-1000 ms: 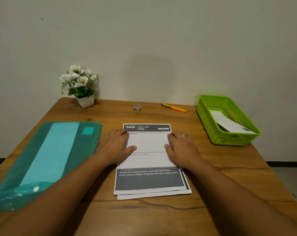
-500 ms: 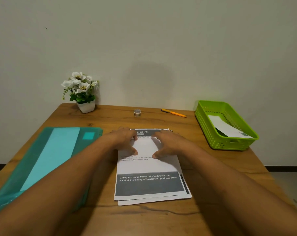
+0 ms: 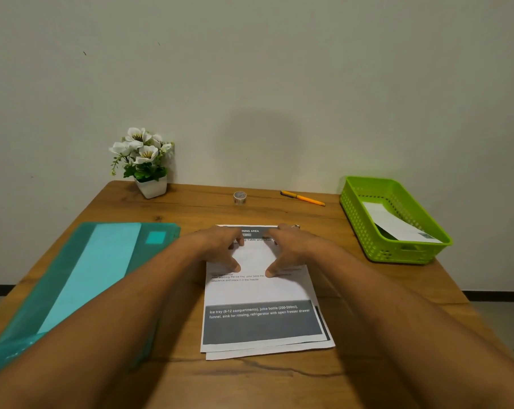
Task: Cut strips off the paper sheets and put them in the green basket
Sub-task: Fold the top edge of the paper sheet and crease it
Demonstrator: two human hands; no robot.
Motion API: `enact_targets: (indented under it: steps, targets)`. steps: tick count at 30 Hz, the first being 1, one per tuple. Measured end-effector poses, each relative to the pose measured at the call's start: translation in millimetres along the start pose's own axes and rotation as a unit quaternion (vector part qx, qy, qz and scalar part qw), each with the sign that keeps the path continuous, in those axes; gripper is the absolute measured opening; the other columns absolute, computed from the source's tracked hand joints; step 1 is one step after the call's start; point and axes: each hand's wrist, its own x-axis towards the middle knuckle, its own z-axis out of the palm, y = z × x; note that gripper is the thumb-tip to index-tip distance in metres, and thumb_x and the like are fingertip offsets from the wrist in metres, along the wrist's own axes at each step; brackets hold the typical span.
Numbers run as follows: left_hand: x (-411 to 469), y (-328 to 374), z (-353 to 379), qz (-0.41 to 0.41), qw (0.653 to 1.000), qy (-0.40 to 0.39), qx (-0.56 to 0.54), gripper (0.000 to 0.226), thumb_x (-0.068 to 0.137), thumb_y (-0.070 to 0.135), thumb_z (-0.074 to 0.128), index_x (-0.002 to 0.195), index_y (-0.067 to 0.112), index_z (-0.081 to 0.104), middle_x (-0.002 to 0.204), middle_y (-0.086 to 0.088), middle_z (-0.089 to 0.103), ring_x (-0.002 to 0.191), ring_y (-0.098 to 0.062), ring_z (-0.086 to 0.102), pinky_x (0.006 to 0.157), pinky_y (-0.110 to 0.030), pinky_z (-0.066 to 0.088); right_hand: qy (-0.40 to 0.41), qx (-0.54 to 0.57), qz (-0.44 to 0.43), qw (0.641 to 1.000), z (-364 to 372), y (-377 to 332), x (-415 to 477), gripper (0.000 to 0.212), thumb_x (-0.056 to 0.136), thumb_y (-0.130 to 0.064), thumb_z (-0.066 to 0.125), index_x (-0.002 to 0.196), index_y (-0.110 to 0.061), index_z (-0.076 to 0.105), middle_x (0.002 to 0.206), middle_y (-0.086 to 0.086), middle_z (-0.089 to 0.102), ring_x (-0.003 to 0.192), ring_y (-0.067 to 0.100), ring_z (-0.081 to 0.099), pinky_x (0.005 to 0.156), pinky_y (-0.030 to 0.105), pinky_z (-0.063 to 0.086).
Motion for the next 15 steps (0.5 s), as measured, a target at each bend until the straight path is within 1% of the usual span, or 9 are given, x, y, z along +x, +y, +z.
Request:
enact_targets:
  steps: [2, 6, 9, 12, 14, 15]
  targets:
    - [-1, 0, 0, -0.001, 1.0, -0.009, -0.009, 0.062, 0.082, 0.044, 0.083, 0.133, 0.034, 0.049, 0.122, 0.007, 0.056, 0.107, -0.017, 0.055, 0.087, -0.031, 0.048, -0.003, -0.001, 0.0, 1.0, 0, 0, 1, 0.104, 0.07, -0.058, 0.089, 0.155, -0.029, 0.036, 0.147, 0.003, 0.046, 0.136, 0.03, 0.044, 0.109, 0.047, 0.044]
    - [1, 1, 2, 0.013, 1.0, 0.003, 0.011, 0.045, 0.082, 0.044, 0.082, 0.115, 0.035, 0.053, 0.117, 0.008, 0.057, 0.103, -0.015, 0.055, 0.081, -0.027, 0.045, -0.005, 0.005, 0.002, 1.0, 0, 0, 2, 0.104, 0.071, -0.055, 0.09, 0.155, -0.028, 0.035, 0.149, 0.004, 0.044, 0.137, 0.03, 0.043, 0.108, 0.047, 0.045]
    - [-1, 5, 3, 0.029, 0.999, 0.013, 0.04, 0.045, 0.083, 0.044, 0.08, 0.117, 0.029, 0.055, 0.12, 0.004, 0.054, 0.104, -0.016, 0.052, 0.085, -0.028, 0.046, -0.005, 0.007, -0.003, 1.0, 1, 1, 2, 0.104, 0.071, -0.055, 0.09, 0.155, -0.027, 0.036, 0.148, 0.004, 0.044, 0.136, 0.03, 0.043, 0.107, 0.046, 0.046]
    - [-8, 9, 0, 0.031, 0.999, 0.004, 0.019, 0.047, 0.085, 0.041, 0.079, 0.121, 0.026, 0.054, 0.125, 0.002, 0.054, 0.109, -0.017, 0.054, 0.093, -0.033, 0.052, 0.0, -0.003, -0.009, 1.0, 1, 1, 2, 0.103, 0.069, -0.056, 0.09, 0.153, -0.028, 0.038, 0.146, 0.004, 0.045, 0.134, 0.03, 0.044, 0.106, 0.047, 0.046]
    - [-12, 11, -2, 0.026, 1.0, -0.008, -0.01, 0.053, 0.084, 0.037, 0.081, 0.126, 0.026, 0.049, 0.13, 0.002, 0.056, 0.111, -0.017, 0.056, 0.092, -0.032, 0.054, 0.0, -0.009, -0.016, 1.0, 0, 0, 2, 0.098, 0.07, -0.056, 0.09, 0.15, -0.028, 0.041, 0.143, 0.004, 0.047, 0.132, 0.029, 0.046, 0.105, 0.048, 0.047]
    - [-14, 12, -2, 0.021, 0.999, -0.011, -0.021, 0.061, 0.083, 0.036, 0.082, 0.131, 0.027, 0.046, 0.134, 0.003, 0.056, 0.112, -0.018, 0.056, 0.091, -0.031, 0.054, 0.001, -0.014, -0.02, 1.0, -1, -1, 1, 0.095, 0.071, -0.055, 0.089, 0.148, -0.029, 0.043, 0.141, 0.004, 0.049, 0.13, 0.029, 0.047, 0.104, 0.048, 0.047]
